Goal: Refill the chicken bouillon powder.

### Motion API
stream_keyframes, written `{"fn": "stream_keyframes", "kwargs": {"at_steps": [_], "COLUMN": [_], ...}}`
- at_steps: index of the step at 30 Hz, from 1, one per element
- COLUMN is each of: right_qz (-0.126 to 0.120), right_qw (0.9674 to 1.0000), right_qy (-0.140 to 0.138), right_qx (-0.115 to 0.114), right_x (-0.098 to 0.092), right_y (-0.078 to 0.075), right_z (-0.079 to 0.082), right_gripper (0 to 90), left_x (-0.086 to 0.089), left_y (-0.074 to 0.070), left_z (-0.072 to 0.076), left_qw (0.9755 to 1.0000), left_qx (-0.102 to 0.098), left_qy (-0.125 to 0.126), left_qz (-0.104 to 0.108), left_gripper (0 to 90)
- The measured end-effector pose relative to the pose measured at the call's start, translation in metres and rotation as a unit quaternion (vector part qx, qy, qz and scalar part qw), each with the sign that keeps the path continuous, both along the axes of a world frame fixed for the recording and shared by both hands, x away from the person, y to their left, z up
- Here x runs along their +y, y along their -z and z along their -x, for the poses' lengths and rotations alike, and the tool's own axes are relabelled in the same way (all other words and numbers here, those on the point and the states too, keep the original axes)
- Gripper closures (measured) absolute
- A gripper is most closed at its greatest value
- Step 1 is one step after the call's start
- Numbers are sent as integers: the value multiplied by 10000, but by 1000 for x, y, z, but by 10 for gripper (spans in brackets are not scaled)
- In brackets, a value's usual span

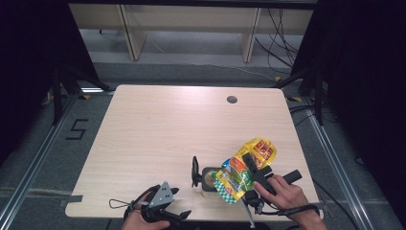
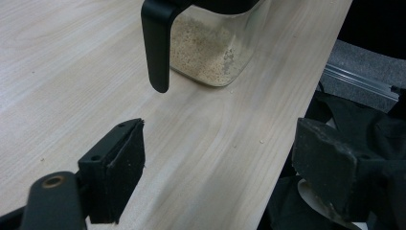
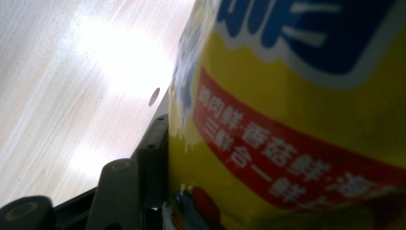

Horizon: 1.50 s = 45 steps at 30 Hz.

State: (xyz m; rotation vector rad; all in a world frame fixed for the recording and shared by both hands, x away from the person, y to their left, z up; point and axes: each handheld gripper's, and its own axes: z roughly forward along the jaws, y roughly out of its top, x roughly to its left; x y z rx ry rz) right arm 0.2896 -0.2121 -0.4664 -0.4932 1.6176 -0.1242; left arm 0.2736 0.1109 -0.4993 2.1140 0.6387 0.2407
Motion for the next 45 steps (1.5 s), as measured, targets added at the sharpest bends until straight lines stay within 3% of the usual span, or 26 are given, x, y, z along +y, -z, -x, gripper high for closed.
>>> {"fn": "stream_keyframes", "kwargs": {"at_steps": [1, 2, 3, 5, 8, 9, 12, 14, 15, 16, 17, 18, 19, 21, 22, 23, 24, 25, 26, 32, 36, 37, 39, 41, 43, 45], "right_qz": [141, 768, 437, 414, -58, 763, 762, 519, 171, 709, 809, 507, 753, 611, 930, 793, 299, 758, 821, 826, 489, 725, 393, 905, 665, 830], "right_qw": [9998, 9958, 9986, 9988, 9999, 9951, 9955, 9980, 9998, 9965, 9955, 9976, 9953, 9968, 9934, 9956, 9994, 9961, 9954, 9946, 9983, 9963, 9987, 9940, 9967, 9949], "right_qy": [-101, -503, -301, -275, -64, -620, -554, -365, -64, -435, -501, -446, -602, -494, -659, -502, -140, -442, -491, -605, -305, -450, -287, -597, -455, -568], "right_qx": [-36, -26, -20, 13, -76, -116, -85, -22, 77, 39, -25, -128, -108, -125, -97, -21, 57, 48, 3, -140, -90, -125, -135, -153, -116, -85], "right_x": [1, 7, 4, 3, 0, 7, 8, 5, 1, 5, 6, 5, 7, 6, 9, 7, 2, 6, 6, 7, 2, 4, 1, 6, 4, 6], "right_y": [-2, -9, -4, -4, -1, -13, -12, -5, -1, -8, -10, -9, -13, -11, -12, -9, -2, -8, -10, -13, -8, -11, -9, -14, -10, -11], "right_z": [-1, -5, -3, -3, 1, -5, -4, -3, 0, -4, -4, -3, -4, -3, -6, -4, -1, -4, -5, -5, -2, -4, -1, -4, -3, -4], "right_gripper": [461, 461, 462, 461, 461, 462, 462, 462, 463, 463, 463, 463, 463, 463, 463, 464, 464, 465, 465, 465, 465, 465, 466, 466, 465, 465], "left_x": [0, 0, 0, 0, 0, 0, 0, 0, 0, 0, 0, 0, 0, 0, 0, 0, 0, 0, 0, 0, 0, 0, 0, 0, 0, 0], "left_y": [0, 0, 0, 0, 0, 0, 0, 0, 0, 0, 0, 0, 0, 0, 0, 0, 0, 0, 0, 0, 0, 0, 0, 0, 0, 0], "left_z": [0, 0, 0, 0, 0, 0, 0, 0, 0, 0, 0, 0, 0, 0, 0, 0, 0, 0, 0, 0, 0, 0, -1, 0, 0, 0], "left_qw": [10000, 10000, 10000, 10000, 10000, 10000, 10000, 10000, 10000, 10000, 10000, 10000, 10000, 10000, 10000, 10000, 10000, 10000, 10000, 10000, 10000, 10000, 10000, 10000, 10000, 10000], "left_qx": [0, -1, 0, -8, -4, -21, -4, -16, -17, -33, 4, 0, -1, -14, -11, -15, -6, -21, -33, -14, -14, -11, 0, -5, 2, -12], "left_qy": [-1, -2, -7, -1, -12, 10, -4, -1, 0, 15, -23, -11, -8, 2, 3, 3, -5, 1, 20, 4, 3, 7, 22, 17, 20, 8], "left_qz": [4, 4, 7, 3, 7, -4, -6, -26, -21, -25, 9, 6, 4, -26, -25, -28, -22, -21, -13, -29, -27, -31, -48, -12, -12, -28], "left_gripper": [184, 183, 183, 183, 183, 183, 184, 183, 183, 183, 183, 183, 183, 184, 183, 183, 183, 183, 184, 183, 183, 183, 184, 183, 183, 183]}}
